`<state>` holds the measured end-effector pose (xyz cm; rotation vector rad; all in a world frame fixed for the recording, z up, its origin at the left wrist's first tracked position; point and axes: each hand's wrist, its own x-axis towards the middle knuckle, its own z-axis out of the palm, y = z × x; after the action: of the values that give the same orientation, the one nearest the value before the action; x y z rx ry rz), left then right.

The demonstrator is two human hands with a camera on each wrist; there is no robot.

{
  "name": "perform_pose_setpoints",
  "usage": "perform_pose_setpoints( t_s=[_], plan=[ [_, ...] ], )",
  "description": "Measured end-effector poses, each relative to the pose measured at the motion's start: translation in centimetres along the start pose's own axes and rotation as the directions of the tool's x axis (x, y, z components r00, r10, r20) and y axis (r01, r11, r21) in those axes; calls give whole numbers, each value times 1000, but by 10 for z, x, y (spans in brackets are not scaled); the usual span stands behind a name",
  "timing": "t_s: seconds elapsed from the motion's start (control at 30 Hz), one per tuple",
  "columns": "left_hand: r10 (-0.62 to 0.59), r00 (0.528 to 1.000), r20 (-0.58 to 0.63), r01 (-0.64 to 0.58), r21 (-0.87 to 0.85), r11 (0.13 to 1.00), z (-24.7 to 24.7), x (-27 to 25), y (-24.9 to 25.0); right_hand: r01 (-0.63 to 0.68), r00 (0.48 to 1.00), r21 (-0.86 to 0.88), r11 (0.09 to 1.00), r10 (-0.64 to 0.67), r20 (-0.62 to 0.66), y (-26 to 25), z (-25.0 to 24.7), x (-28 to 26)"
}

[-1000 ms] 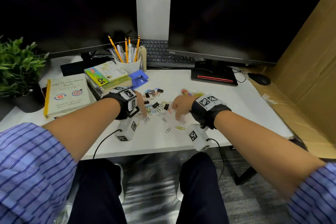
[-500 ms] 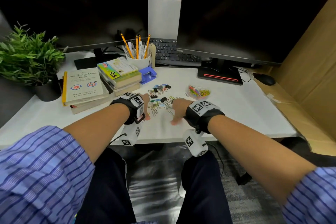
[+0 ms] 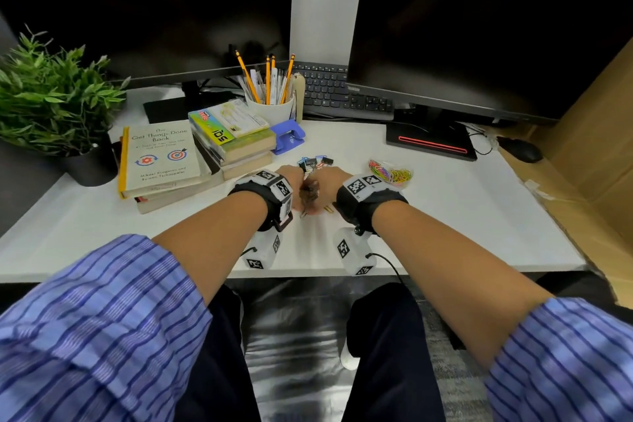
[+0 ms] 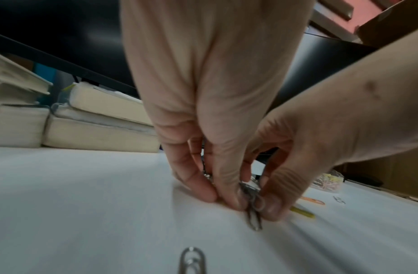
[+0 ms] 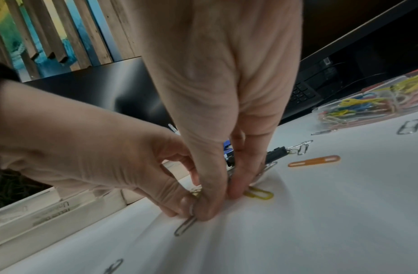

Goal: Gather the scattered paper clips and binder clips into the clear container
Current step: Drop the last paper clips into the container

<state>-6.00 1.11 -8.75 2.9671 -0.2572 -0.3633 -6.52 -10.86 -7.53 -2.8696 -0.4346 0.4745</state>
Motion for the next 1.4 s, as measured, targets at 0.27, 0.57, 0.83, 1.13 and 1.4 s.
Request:
perform_pose_setpoints(
  t_s=[0.27,0.57,0.83,1.13,1.4],
  plan=[
    [1,999,43,-1,-4,1000,-3,4,3,86,994,-23,996,-88,-69,2,-2,0],
    [22,988,150,-5,-113,994,-5,-1,12,72,992,12,997,-70,-105,3,2,-2],
    [12,999,32,-11,-12,1000,-10,-8,17,45,997,220,975,-31,-64,14,-7,-8],
    [53,998,28,-51,-49,997,-7,-8,15,-15,994,47,999,10,110,34,-18,-23],
    [32,999,-17,-35,-150,988,-7,-7,7,-7,998,5,1000,7,-60,10,-7,-10]
  ],
)
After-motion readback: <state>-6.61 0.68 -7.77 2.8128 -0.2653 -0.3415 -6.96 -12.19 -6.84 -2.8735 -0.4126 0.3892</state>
